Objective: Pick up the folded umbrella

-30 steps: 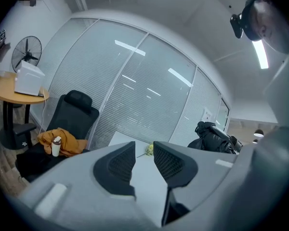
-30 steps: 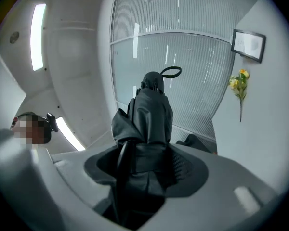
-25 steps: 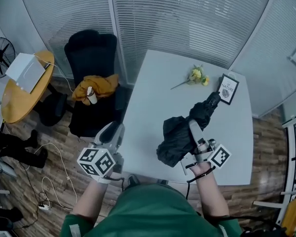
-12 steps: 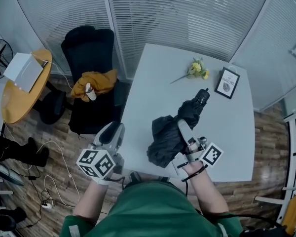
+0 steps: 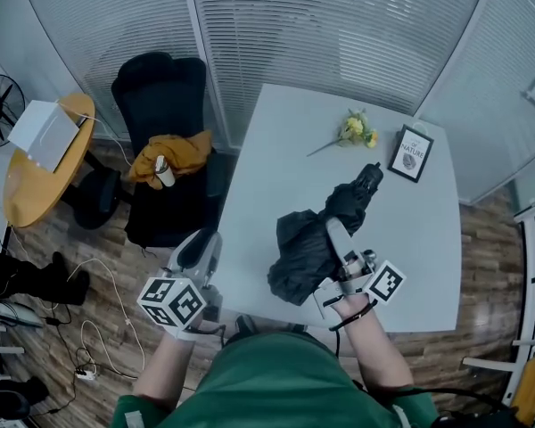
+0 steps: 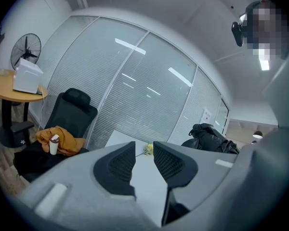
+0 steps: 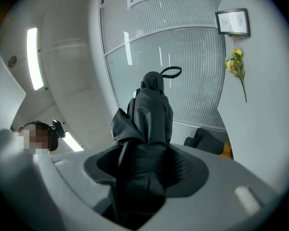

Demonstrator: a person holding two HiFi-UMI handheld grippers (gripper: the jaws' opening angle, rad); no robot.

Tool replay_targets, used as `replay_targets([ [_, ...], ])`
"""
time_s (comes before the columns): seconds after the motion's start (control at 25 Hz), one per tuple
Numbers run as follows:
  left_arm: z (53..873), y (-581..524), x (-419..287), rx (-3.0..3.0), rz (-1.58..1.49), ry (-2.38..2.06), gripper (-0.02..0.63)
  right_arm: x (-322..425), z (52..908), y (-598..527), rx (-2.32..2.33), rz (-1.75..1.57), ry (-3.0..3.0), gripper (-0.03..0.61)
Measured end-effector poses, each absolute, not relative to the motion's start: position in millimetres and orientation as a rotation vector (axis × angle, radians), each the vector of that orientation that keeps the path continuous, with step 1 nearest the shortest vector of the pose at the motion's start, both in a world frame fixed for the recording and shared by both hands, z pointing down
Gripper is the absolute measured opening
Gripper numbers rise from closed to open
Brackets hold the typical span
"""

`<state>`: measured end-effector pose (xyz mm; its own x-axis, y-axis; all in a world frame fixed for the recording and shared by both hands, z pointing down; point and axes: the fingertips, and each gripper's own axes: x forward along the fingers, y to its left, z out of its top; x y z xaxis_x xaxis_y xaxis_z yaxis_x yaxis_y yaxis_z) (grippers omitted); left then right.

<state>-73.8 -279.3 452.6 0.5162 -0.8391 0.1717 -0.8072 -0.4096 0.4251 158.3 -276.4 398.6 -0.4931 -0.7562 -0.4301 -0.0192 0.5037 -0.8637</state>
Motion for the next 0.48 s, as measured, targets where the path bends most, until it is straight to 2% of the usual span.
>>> replay_targets([
  [0.48,464,-279,-70,2.282,-0.086,-1.317,0.124,159,402,-277,-0.684,-1.065,1.876,0.261],
])
